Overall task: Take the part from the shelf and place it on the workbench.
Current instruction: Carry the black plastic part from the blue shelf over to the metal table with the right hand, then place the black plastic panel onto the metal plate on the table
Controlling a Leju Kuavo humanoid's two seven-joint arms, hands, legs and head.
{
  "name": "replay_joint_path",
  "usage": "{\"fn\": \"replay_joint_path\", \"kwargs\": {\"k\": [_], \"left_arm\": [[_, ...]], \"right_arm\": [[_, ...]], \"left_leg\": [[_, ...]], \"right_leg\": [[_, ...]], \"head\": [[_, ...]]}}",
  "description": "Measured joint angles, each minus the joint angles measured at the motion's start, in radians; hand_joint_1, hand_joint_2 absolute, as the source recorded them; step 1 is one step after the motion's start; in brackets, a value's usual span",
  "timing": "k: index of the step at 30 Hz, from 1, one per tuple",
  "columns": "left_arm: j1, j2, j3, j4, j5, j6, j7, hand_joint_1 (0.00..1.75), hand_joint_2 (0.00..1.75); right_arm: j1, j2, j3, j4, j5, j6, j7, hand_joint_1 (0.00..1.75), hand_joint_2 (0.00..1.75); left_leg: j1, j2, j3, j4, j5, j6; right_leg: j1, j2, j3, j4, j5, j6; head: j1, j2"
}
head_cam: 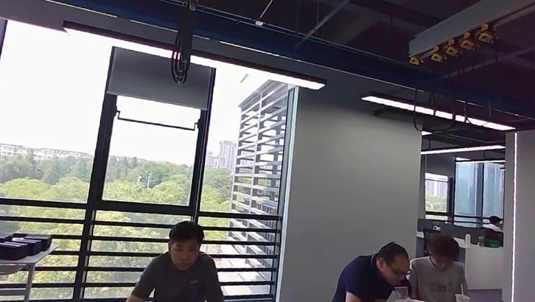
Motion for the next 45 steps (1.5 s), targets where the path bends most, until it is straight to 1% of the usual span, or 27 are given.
{"fn": "replay_joint_path", "kwargs": {"k": [2,3,6,7,8,10,11,12,13,16,18,21,22,23,24,26,27,29,33,34,37,38,39,41,42,43,45], "left_arm": [[0.0,0.0,0.0,0.001,0.0,0.0,0.0,0.0,1.75],[-0.002,0.0,0.0,0.002,0.0,0.001,0.0,0.0,1.75],[-0.005,0.0,0.001,0.002,-0.001,0.0,0.001,0.0,1.75],[-0.005,0.0,0.001,0.002,-0.001,0.0,0.001,0.0,1.75],[-0.005,0.0,0.001,0.002,-0.001,0.0,0.001,0.0,1.75],[-0.004,-0.001,0.001,0.003,-0.001,0.0,0.001,0.0,1.75],[-0.005,-0.001,0.001,0.003,-0.001,0.0,0.001,0.0,1.75],[-0.005,-0.001,0.001,0.003,-0.001,0.0,0.001,0.0,1.75],[-0.006,-0.002,0.001,0.003,-0.002,0.0,0.001,0.0,1.75],[-0.01,-0.002,0.001,0.003,-0.004,0.0,0.002,0.0,1.75],[-0.012,-0.001,0.002,0.003,-0.004,0.0,0.002,0.0,1.75],[-0.011,-0.001,0.002,0.003,-0.004,0.0,0.002,0.0,1.75],[-0.009,-0.001,0.002,0.003,-0.004,0.0,0.002,0.0,1.75],[-0.007,-0.001,0.002,0.003,-0.004,0.0,0.002,0.0,1.75],[-0.006,-0.001,0.002,0.003,-0.004,0.0,0.002,0.0,1.75],[-0.006,-0.001,0.002,0.004,-0.004,0.0,0.002,0.0,1.75],[-0.006,-0.001,0.002,0.004,-0.004,0.0,0.002,0.0,1.75],[-0.007,-0.001,0.002,0.004,-0.004,0.0,0.002,0.0,1.75],[-0.007,0.0,0.003,0.004,-0.004,0.002,0.002,0.0,1.75],[-0.008,0.0,0.004,0.004,-0.004,0.002,0.001,0.0,1.75],[-0.009,-0.001,0.004,0.004,-0.004,0.002,0.001,0.0,1.75],[-0.008,-0.001,0.004,0.004,-0.004,0.001,0.001,0.0,1.75],[-0.007,-0.001,0.004,0.004,-0.004,0.001,0.001,0.0,1.75],[-0.006,-0.001,0.005,0.004,-0.004,0.002,0.001,0.0,1.75],[-0.006,-0.002,0.005,0.005,-0.004,0.002,0.001,0.0,1.75],[-0.007,-0.002,0.005,0.005,-0.003,0.002,0.001,0.0,1.75],[-0.008,-0.002,0.005,0.005,-0.003,0.002,0.001,0.0,1.75]], "right_arm": [[-0.002,-0.002,-0.001,0.0,-0.001,0.0,-0.002,1.75,1.75],[-0.004,-0.003,-0.002,0.0,-0.001,0.0,-0.004,1.75,1.75],[-0.005,-0.006,-0.001,0.0,-0.002,0.001,-0.005,1.75,1.75],[-0.004,-0.007,0.0,0.0,-0.002,0.001,-0.005,1.75,1.75],[-0.003,-0.008,0.0,0.001,-0.002,0.001,-0.005,1.75,1.75],[-0.004,-0.009,0.001,0.001,-0.003,0.001,-0.005,1.75,1.75],[-0.005,-0.01,0.001,0.001,-0.003,0.001,-0.005,1.75,1.75],[-0.006,-0.011,0.001,0.002,-0.003,0.001,-0.005,1.75,1.75],[-0.007,-0.011,0.001,0.002,-0.003,0.001,-0.005,1.75,1.75],[-0.008,-0.012,0.001,0.002,-0.003,0.001,-0.006,1.75,1.75],[-0.009,-0.012,0.0,0.002,-0.003,0.001,-0.006,1.75,1.75],[-0.009,-0.012,0.001,0.003,-0.003,0.001,-0.006,1.75,1.75],[-0.008,-0.012,0.002,0.003,-0.004,0.001,-0.006,1.75,1.75],[-0.007,-0.013,0.003,0.003,-0.004,0.002,-0.006,1.75,1.75],[-0.006,-0.013,0.004,0.003,-0.004,0.002,-0.006,1.75,1.75],[-0.005,-0.013,0.004,0.003,-0.004,0.002,-0.006,1.75,1.75],[-0.006,-0.013,0.004,0.003,-0.004,0.003,-0.006,1.75,1.75],[-0.007,-0.013,0.004,0.003,-0.004,0.003,-0.007,1.75,1.75],[-0.009,-0.013,0.003,0.003,-0.006,0.003,-0.008,1.75,1.75],[-0.009,-0.013,0.002,0.002,-0.006,0.003,-0.008,1.75,1.75],[-0.005,-0.015,0.003,0.003,-0.007,0.003,-0.009,1.75,1.75],[-0.003,-0.015,0.003,0.003,-0.007,0.003,-0.008,1.75,1.75],[-0.002,-0.016,0.003,0.003,-0.007,0.003,-0.008,1.75,1.75],[-0.002,-0.017,0.003,0.003,-0.008,0.003,-0.008,1.75,1.75],[-0.002,-0.018,0.003,0.003,-0.008,0.003,-0.009,1.75,1.75],[-0.003,-0.018,0.003,0.003,-0.008,0.003,-0.009,1.75,1.75],[-0.004,-0.018,0.003,0.003,-0.009,0.003,-0.009,1.75,1.75]], "left_leg": [[0.005,-0.002,0.007,-0.01,-0.003,0.009],[0.008,-0.002,0.013,-0.014,-0.005,0.015],[0.009,-0.001,0.026,-0.017,-0.017,0.025],[0.008,-0.001,0.032,-0.017,-0.022,0.025],[0.008,-0.002,0.039,-0.016,-0.028,0.024],[0.008,-0.004,0.06,-0.016,-0.043,0.021],[0.006,-0.004,0.067,-0.017,-0.05,0.017],[0.005,-0.004,0.072,-0.016,-0.057,0.011],[0.004,-0.004,0.073,-0.016,-0.062,0.006],[0.005,-0.001,0.076,-0.021,-0.071,-0.011],[0.005,0.0,0.067,0.014,-0.094,-0.021],[0.009,0.0,-0.028,0.195,-0.163,-0.031],[0.01,0.0,-0.059,0.242,-0.169,-0.033],[0.01,0.0,-0.076,0.254,-0.153,-0.033],[0.01,0.0,-0.074,0.228,-0.118,-0.032],[0.009,0.0,-0.037,0.11,-0.029,-0.025],[0.007,-0.001,-0.017,0.058,-0.004,-0.021],[0.002,-0.002,0.005,0.011,-0.004,-0.009],[0.007,-0.003,0.018,-0.011,-0.011,0.012],[0.009,-0.003,0.022,-0.015,-0.012,0.017],[0.007,-0.002,0.027,-0.015,-0.02,0.026],[0.007,-0.002,0.03,-0.015,-0.024,0.027],[0.006,-0.002,0.036,-0.015,-0.028,0.026],[0.006,-0.004,0.05,-0.015,-0.038,0.022],[0.004,-0.004,0.055,-0.014,-0.043,0.018],[0.002,-0.005,0.058,-0.014,-0.047,0.013],[0.001,-0.003,0.059,-0.015,-0.051,0.002]], "right_leg": [[0.0,-0.002,-0.005,0.016,-0.013,0.011],[0.0,-0.002,-0.021,0.051,-0.029,0.015],[-0.002,-0.002,-0.136,0.239,-0.088,0.021],[-0.002,-0.002,-0.168,0.277,-0.085,0.021],[-0.002,-0.002,-0.182,0.279,-0.061,0.02],[-0.001,-0.002,-0.158,0.177,0.031,0.013],[0.002,-0.003,-0.136,0.117,0.067,0.009],[0.004,-0.003,-0.114,0.064,0.085,0.004],[0.007,-0.003,-0.101,0.035,0.087,0.0],[0.006,0.0,-0.087,0.016,0.069,-0.012],[0.0,-0.001,-0.075,0.008,0.065,-0.022],[-0.002,-0.005,-0.058,0.005,0.052,-0.031],[-0.002,-0.004,-0.052,0.005,0.048,-0.031],[-0.001,-0.003,-0.046,0.005,0.042,-0.03],[-0.001,-0.002,-0.037,0.006,0.036,-0.029],[-0.001,-0.001,-0.017,0.005,0.022,-0.023],[0.0,0.0,-0.011,0.006,0.016,-0.019],[0.002,0.0,-0.01,0.006,0.011,-0.008],[0.001,-0.001,-0.022,0.028,-0.007,0.013],[0.001,-0.002,-0.044,0.07,-0.027,0.017],[0.0,-0.002,-0.157,0.259,-0.086,0.024],[0.0,-0.002,-0.179,0.285,-0.078,0.024],[0.0,-0.002,-0.182,0.27,-0.049,0.022],[0.001,-0.002,-0.143,0.155,0.036,0.013],[0.003,-0.002,-0.117,0.093,0.064,0.008],[0.006,-0.002,-0.098,0.049,0.076,0.003],[0.01,-0.001,-0.086,0.02,0.068,-0.006]], "head": [[-0.003,0.0],[-0.005,0.0],[-0.014,-0.001],[-0.016,-0.001],[-0.018,-0.001],[-0.02,-0.001],[-0.019,-0.001],[-0.02,-0.001],[-0.018,-0.001],[-0.017,-0.001],[-0.015,-0.001],[-0.007,-0.001],[-0.005,-0.001],[-0.004,-0.001],[-0.003,-0.001],[-0.001,-0.001],[0.0,-0.001],[0.0,0.0],[-0.005,-0.001],[-0.007,-0.001],[-0.015,-0.001],[-0.017,-0.001],[-0.019,-0.001],[-0.021,-0.001],[-0.02,-0.001],[-0.02,-0.001],[-0.018,-0.001]]}}
